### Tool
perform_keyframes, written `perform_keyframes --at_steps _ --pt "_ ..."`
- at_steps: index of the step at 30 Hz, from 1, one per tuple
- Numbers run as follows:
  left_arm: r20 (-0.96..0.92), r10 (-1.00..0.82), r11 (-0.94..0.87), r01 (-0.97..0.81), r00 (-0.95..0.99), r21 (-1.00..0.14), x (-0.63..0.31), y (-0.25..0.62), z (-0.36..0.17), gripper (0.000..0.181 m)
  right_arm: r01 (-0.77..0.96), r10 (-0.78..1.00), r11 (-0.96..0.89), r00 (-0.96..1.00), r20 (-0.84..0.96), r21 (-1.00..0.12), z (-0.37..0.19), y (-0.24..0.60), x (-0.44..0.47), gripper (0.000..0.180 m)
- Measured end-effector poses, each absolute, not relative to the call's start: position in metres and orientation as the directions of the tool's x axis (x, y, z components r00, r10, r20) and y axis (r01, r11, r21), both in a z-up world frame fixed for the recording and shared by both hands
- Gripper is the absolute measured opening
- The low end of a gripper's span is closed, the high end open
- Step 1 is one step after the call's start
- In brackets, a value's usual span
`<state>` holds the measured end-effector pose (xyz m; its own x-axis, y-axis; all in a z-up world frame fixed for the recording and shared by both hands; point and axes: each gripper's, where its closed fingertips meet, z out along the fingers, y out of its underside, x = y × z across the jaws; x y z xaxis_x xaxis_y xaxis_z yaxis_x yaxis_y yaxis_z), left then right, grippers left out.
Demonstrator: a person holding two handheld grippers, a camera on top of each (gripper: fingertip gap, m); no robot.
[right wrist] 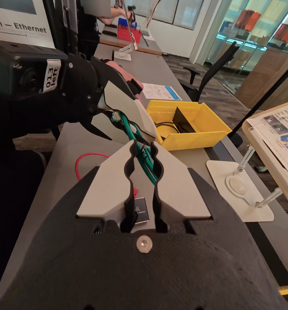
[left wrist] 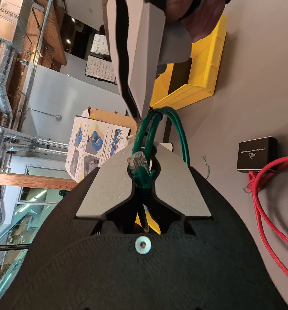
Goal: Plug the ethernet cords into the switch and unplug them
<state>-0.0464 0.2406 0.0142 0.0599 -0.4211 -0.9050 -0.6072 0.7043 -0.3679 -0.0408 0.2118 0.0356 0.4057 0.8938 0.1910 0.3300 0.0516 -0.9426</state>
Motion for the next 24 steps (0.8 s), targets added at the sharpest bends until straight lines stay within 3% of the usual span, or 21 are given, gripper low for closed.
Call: perform_keyframes --at_steps 9,18,21,24 --pt "-0.924 -0.381 0.710 -0.627 0.039 -0.320 -0.046 0.242 0.011 0.012 0.346 0.921 -0.034 0.375 0.105 -0.938 0.022 0.209 -0.043 0.003" --pt "-0.897 -0.434 0.692 -0.607 0.085 -0.392 -0.048 0.243 0.017 0.012 0.333 0.903 0.060 0.383 0.193 -0.941 0.035 0.209 -0.042 0.000" --pt "-0.844 -0.517 0.655 -0.568 0.144 -0.499 -0.049 0.244 0.023 0.012 0.251 0.896 0.135 0.381 0.226 -0.959 0.054 0.206 -0.044 0.000" --pt "-0.561 -0.807 0.485 -0.332 0.186 -0.809 -0.048 0.231 0.036 0.011 0.220 0.885 0.311 0.287 0.366 -0.925 0.068 0.178 -0.058 0.000"
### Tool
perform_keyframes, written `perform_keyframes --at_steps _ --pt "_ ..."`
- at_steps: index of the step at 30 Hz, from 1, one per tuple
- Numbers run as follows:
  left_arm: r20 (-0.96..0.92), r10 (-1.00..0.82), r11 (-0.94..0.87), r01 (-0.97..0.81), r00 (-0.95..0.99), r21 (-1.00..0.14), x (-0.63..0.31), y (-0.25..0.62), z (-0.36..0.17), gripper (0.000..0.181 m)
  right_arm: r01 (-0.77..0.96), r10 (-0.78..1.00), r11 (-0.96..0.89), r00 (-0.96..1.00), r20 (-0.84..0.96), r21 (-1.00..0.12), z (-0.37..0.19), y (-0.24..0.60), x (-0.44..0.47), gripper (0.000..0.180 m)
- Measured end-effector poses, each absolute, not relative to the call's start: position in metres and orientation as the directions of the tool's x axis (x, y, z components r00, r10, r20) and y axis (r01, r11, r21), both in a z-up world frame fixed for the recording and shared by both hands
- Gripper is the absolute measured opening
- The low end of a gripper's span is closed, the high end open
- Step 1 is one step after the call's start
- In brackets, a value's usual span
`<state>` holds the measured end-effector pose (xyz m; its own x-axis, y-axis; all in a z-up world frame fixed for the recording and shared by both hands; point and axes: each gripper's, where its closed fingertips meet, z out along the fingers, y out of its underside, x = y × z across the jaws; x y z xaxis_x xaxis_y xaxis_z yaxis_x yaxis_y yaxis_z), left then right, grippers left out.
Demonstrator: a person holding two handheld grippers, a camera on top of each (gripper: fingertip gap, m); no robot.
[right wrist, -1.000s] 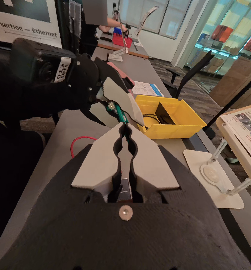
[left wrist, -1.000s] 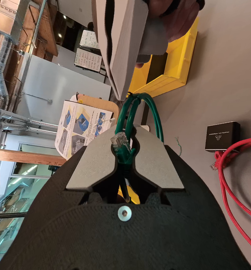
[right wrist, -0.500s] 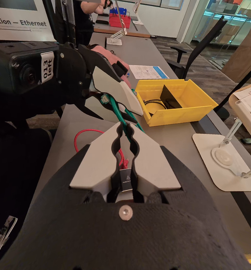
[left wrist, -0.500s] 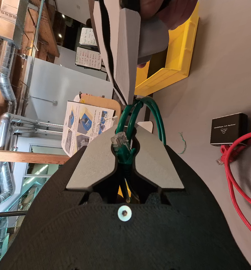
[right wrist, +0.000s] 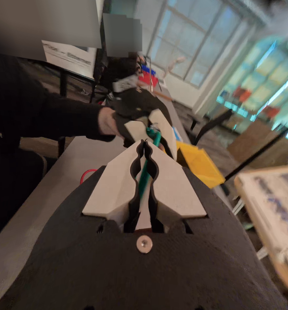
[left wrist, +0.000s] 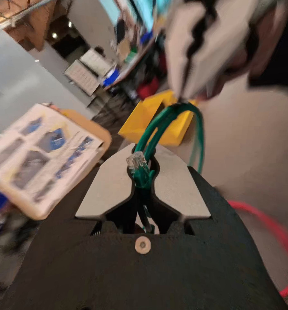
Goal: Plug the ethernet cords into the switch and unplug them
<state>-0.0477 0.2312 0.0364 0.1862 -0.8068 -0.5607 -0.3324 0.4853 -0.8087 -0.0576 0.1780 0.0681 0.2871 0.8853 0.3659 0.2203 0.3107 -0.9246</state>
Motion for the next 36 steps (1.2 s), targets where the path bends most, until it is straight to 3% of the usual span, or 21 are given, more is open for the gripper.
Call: perform_keyframes --at_steps 2,9,11,19,23,33,36 --pt "-0.370 -0.919 0.349 -0.160 0.136 -0.924 -0.053 0.219 0.054 0.011 0.246 0.858 0.386 0.259 0.444 -0.889 0.073 0.167 -0.065 0.000" --pt "-0.153 -0.985 0.154 -0.001 0.083 -0.988 -0.064 0.224 0.070 0.010 0.292 0.821 0.416 0.286 0.494 -0.861 0.074 0.169 -0.040 0.000" --pt "-0.271 -0.956 0.264 -0.071 0.113 -0.962 -0.061 0.221 0.064 0.010 0.302 0.814 0.416 0.297 0.500 -0.858 0.075 0.170 -0.037 0.000" --pt "-0.275 -0.955 0.273 -0.039 0.109 -0.961 -0.066 0.221 0.070 0.009 0.305 0.760 0.397 0.420 0.496 -0.866 0.090 0.187 -0.017 0.000" --pt "-0.250 -0.950 0.254 -0.003 0.187 -0.967 -0.075 0.237 0.078 0.009 0.275 0.765 0.392 0.433 0.477 -0.878 0.094 0.186 -0.010 0.000" --pt "-0.174 -0.971 0.192 0.102 0.164 -0.976 -0.094 0.244 0.090 0.009 0.263 0.800 0.377 0.390 0.456 -0.888 0.086 0.181 -0.018 0.000" --pt "-0.189 -0.968 0.207 0.099 0.166 -0.973 -0.095 0.242 0.094 0.009 0.260 0.798 0.376 0.397 0.453 -0.889 0.085 0.183 -0.020 0.013"
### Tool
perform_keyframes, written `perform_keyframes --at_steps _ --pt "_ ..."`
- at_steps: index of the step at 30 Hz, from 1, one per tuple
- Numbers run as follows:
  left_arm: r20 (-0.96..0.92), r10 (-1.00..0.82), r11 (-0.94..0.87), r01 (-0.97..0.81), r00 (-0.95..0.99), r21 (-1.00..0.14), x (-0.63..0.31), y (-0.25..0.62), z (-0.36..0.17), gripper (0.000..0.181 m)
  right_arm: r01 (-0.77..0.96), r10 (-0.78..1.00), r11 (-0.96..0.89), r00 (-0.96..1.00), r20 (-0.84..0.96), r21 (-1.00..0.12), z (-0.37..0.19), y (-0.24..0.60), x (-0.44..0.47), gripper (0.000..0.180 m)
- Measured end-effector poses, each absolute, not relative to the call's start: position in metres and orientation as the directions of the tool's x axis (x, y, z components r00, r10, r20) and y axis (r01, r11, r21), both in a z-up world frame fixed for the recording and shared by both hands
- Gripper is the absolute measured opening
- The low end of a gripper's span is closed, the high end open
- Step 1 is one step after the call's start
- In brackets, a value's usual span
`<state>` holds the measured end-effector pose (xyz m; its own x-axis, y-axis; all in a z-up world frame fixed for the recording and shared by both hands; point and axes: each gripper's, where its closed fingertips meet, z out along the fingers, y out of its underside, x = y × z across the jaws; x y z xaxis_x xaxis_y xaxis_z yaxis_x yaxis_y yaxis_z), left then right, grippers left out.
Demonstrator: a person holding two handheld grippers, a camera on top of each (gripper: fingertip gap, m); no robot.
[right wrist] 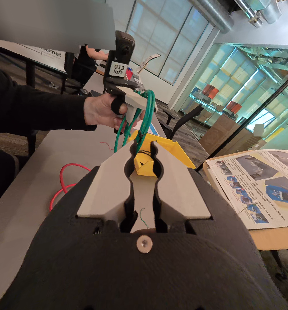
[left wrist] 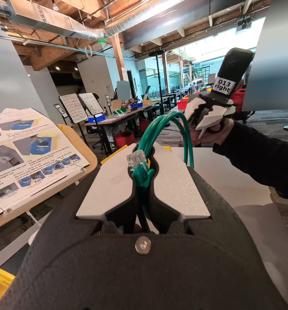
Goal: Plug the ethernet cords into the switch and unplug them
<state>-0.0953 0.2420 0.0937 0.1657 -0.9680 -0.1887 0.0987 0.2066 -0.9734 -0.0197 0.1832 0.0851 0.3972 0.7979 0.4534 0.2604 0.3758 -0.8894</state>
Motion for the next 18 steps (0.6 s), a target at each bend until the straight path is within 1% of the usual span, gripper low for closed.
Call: perform_keyframes --at_steps 3,5,10,15,18 --pt "-0.203 -0.962 0.221 0.088 0.180 -0.971 -0.097 0.242 0.097 0.010 0.227 0.814 0.366 0.392 0.428 -0.903 0.089 0.181 -0.018 0.022" --pt "-0.207 -0.960 0.225 0.077 0.187 -0.971 -0.097 0.243 0.096 0.010 0.243 0.807 0.372 0.393 0.442 -0.896 0.089 0.180 -0.018 0.025" --pt "-0.228 -0.953 0.242 0.048 0.198 -0.969 -0.094 0.242 0.095 0.010 0.311 0.776 0.398 0.388 0.497 -0.863 0.090 0.176 -0.025 0.022" --pt "-0.243 -0.948 0.254 0.027 0.207 -0.967 -0.091 0.240 0.093 0.009 0.472 0.708 0.385 0.399 0.582 -0.793 0.078 0.186 -0.024 0.011" --pt "-0.249 -0.945 0.259 0.021 0.211 -0.966 -0.092 0.241 0.093 0.009 0.494 0.699 0.392 0.388 0.601 -0.776 0.079 0.184 -0.027 0.013"
